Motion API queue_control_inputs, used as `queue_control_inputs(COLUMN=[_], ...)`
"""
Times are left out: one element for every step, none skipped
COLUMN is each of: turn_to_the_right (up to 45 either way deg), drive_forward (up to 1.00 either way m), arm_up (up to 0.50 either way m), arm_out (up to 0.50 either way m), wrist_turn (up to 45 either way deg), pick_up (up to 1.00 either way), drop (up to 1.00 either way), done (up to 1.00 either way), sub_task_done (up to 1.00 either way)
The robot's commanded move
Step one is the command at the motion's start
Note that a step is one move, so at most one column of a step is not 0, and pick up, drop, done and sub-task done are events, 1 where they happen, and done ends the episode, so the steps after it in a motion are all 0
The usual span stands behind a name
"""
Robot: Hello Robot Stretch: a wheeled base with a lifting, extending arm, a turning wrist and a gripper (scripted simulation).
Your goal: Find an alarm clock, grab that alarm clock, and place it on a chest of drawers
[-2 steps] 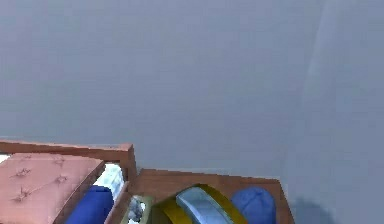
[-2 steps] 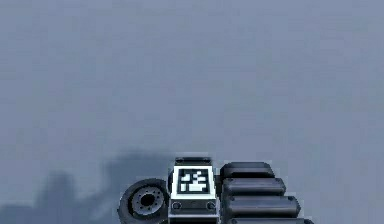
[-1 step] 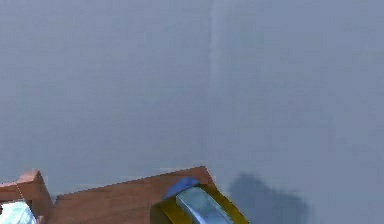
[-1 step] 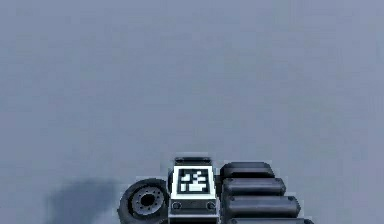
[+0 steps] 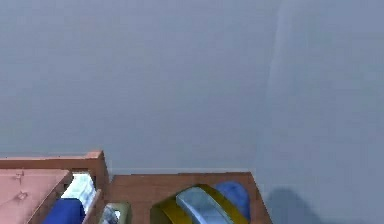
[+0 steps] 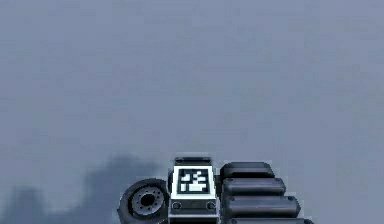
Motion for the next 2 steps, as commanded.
queue_control_inputs(turn_to_the_right=[3.0,-45.0], drive_forward=[0.0,0.0], arm_up=[0.0,0.0], arm_out=[0.0,0.0], wrist_turn=[0.0,0.0], pick_up=[0.0,0.0], drop=[0.0,0.0], done=[0.0,0.0], sub_task_done=[0.0,0.0])
